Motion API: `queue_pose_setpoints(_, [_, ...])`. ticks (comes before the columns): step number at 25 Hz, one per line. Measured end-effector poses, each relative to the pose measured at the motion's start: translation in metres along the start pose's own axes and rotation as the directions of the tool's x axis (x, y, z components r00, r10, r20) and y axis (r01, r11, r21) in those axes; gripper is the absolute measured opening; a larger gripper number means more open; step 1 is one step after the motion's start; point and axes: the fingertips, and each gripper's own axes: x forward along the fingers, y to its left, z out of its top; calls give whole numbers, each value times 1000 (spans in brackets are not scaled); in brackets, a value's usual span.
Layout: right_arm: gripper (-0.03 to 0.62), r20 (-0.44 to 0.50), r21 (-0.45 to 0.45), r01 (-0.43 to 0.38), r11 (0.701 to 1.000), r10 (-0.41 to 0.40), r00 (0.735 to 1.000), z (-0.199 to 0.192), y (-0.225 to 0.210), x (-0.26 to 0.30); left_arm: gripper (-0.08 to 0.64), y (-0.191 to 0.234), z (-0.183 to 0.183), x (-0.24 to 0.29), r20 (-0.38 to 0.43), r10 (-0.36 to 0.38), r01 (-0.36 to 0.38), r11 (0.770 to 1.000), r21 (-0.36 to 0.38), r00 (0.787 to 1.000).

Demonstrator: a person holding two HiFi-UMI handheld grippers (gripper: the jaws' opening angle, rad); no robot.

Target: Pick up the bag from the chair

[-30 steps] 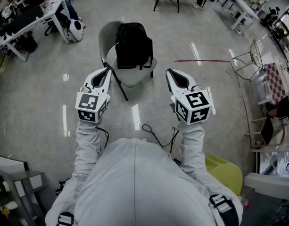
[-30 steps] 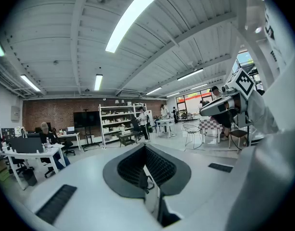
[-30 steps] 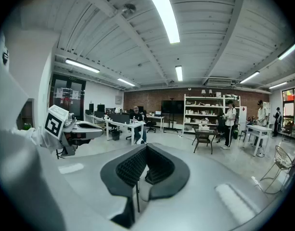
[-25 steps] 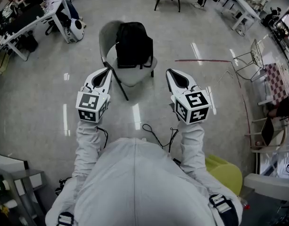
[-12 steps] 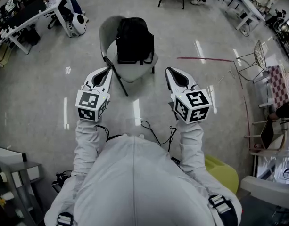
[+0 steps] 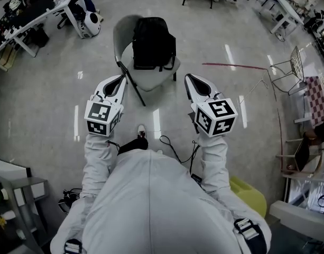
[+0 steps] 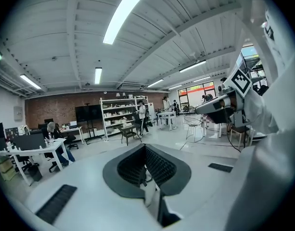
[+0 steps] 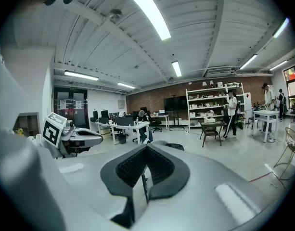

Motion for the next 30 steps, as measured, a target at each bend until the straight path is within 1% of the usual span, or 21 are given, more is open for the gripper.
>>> queue_pose_setpoints(4, [11, -12, -13, -21, 1000, 21, 1000, 1, -7, 19, 6, 10, -4, 24, -12, -9, 9, 1000, 1, 1000])
queue_pose_setpoints(8, [11, -27, -20, -10, 1000, 10, 1000, 3, -24, 51, 6, 27, -5, 61, -5, -33, 33, 999, -4, 999])
queue_pose_setpoints(12, [11, -33, -32, 16, 999, -17, 999, 16, -52, 88, 6, 58, 4, 104, 18, -39, 39, 999, -8, 999])
queue_pose_setpoints(17, [11, -47, -42, 16, 999, -18, 999, 35, -77, 131, 6, 99, 15, 153, 13, -32, 32, 999, -8, 999])
queue_pose_setpoints(21, [11, -47, -34, 40, 999, -42, 998, 45, -92, 166, 6, 125, 18, 184, 9, -50, 50, 999, -14, 999])
queue_pose_setpoints(30, [11, -77, -2, 117, 993, -117, 990, 43, -127, 221, 6, 166, 8, 244, -16, -93, 92, 995, -40, 996])
